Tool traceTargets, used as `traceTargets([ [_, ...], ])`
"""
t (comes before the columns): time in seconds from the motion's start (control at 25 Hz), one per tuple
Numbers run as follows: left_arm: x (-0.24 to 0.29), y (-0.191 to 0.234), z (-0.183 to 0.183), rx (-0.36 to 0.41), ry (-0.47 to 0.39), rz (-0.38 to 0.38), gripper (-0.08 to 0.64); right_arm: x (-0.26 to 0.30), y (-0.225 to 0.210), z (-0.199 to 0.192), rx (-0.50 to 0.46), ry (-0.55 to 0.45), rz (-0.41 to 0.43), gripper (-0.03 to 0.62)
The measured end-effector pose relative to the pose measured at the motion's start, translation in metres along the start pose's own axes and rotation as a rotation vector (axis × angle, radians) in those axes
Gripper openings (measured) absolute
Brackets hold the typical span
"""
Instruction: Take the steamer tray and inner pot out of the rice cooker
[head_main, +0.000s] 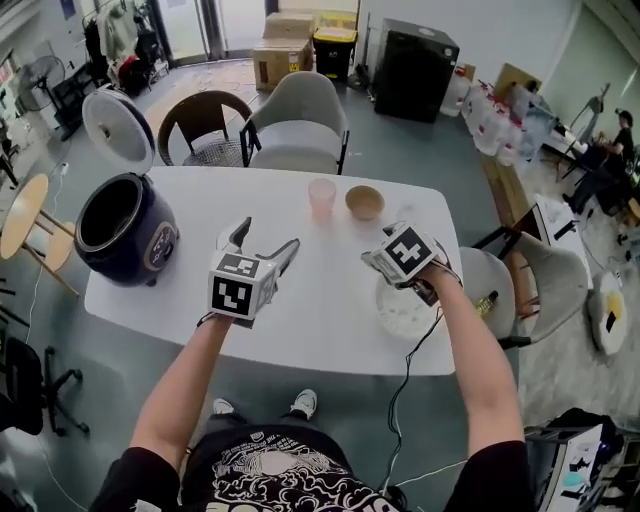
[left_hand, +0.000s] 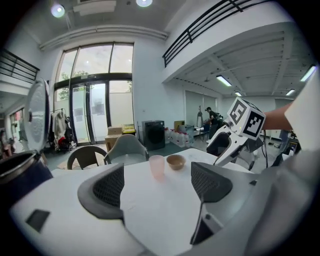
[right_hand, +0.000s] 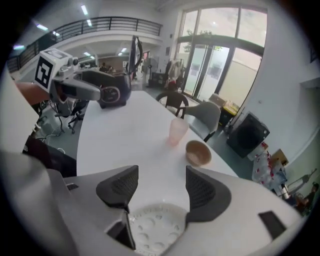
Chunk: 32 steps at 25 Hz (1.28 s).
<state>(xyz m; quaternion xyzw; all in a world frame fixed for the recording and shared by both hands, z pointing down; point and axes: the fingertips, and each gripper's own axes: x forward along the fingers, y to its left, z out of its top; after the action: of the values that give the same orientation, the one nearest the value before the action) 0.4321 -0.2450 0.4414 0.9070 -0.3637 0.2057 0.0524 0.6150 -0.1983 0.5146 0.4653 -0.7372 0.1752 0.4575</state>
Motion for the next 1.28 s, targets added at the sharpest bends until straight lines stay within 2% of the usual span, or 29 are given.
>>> traceTargets([
  [0.28, -0.089, 0.109, 0.008, -0.063, -0.062, 0.163, 0.408, -0.025, 0.055, 0.148, -0.071, -0.25, 0.019, 0.311],
  [0.48, -0.169, 0.187, -0.001, -0.108, -0.119, 0.272, 0.408, -0.036, 0.118, 0.231, -0.096, -0.364, 0.037, 0.311],
  [0.68, -0.256, 0.26, -0.01, -0.121, -0.18, 0.365, 0.408, -0.053, 0.188, 0.304, -0.103, -0.472, 0.033, 0.311],
  [0.96, -0.384, 0.352, -0.062, -0.175, -0.189, 0.413, 0.408, -0.074, 0.316, 0.386, -0.039, -0.604, 0.043, 0.31],
  [1.12, -0.437, 0.389, -0.091, -0.185, -0.198, 0.413, 0.408, -0.075, 0.378, 0.413, 0.014, -0.647, 0.048, 0.31],
  [1.28, -0.474, 0.417, -0.106, -0.192, -0.215, 0.395, 0.408, -0.074, 0.419, 0.431, 0.048, -0.676, 0.034, 0.308],
])
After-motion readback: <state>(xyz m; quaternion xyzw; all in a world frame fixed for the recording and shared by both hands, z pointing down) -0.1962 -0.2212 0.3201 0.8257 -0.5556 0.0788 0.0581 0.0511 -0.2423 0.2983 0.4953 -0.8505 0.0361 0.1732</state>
